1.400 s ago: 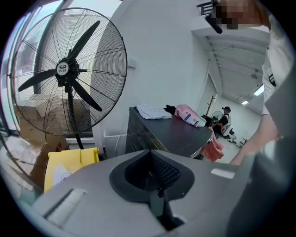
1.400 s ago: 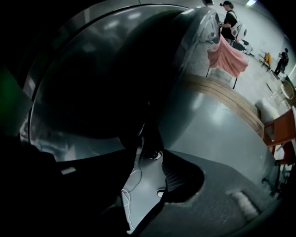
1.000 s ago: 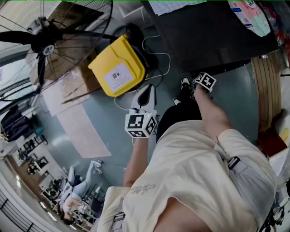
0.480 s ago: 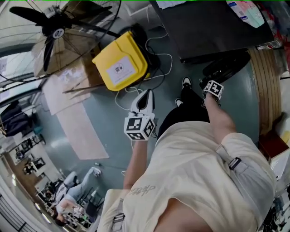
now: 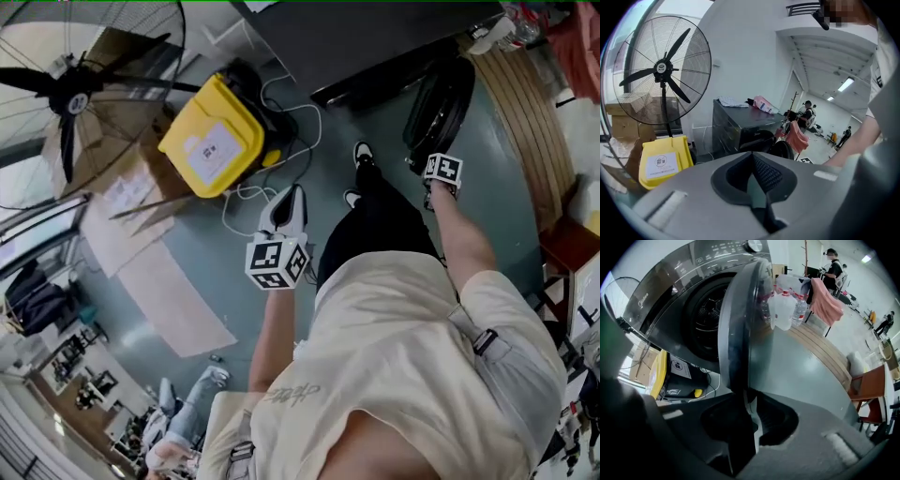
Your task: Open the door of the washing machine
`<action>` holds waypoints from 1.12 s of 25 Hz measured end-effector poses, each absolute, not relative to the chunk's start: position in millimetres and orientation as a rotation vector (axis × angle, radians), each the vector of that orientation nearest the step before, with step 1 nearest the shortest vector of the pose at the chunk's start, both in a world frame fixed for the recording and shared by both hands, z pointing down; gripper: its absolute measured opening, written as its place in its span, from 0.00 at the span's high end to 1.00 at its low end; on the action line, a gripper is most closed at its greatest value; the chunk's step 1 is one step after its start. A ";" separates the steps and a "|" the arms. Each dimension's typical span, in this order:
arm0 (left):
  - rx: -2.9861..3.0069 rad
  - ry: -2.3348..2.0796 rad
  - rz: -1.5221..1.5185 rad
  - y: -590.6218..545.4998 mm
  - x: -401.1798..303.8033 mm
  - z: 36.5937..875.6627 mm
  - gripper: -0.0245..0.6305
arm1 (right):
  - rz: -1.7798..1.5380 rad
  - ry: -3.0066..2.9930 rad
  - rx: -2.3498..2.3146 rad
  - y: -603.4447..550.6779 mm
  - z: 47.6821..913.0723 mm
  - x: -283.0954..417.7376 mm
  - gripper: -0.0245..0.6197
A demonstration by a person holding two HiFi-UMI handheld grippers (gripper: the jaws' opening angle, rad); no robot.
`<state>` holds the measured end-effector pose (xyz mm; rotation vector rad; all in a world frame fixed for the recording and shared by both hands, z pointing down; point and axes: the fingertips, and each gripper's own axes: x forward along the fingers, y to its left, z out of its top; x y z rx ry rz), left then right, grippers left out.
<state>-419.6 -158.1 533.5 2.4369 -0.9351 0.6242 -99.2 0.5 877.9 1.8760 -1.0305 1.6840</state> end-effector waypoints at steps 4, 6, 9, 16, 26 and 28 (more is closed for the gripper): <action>2.443 -0.884 0.614 -148.6 -391.1 538.1 0.94 | 1.623 -1.056 1.828 26.0 876.3 -72.3 0.83; 2.452 -0.861 0.631 -141.1 -376.1 538.1 0.94 | 1.598 -1.033 1.810 46.4 877.7 -58.6 0.84; 2.485 -0.823 0.681 -130.5 -353.7 538.3 0.94 | 1.581 -1.102 1.838 57.7 879.4 -38.8 0.84; 2.467 -0.837 0.727 -130.1 -292.3 543.6 0.94 | 1.444 -0.922 1.639 126.8 868.9 29.4 0.84; 2.479 -0.799 0.645 -101.8 -139.3 545.2 0.94 | 1.422 -1.080 1.428 163.8 871.9 91.0 0.84; 2.480 -0.817 0.638 -99.5 -121.5 542.3 0.94 | 1.412 -1.122 1.394 165.9 872.9 100.6 0.84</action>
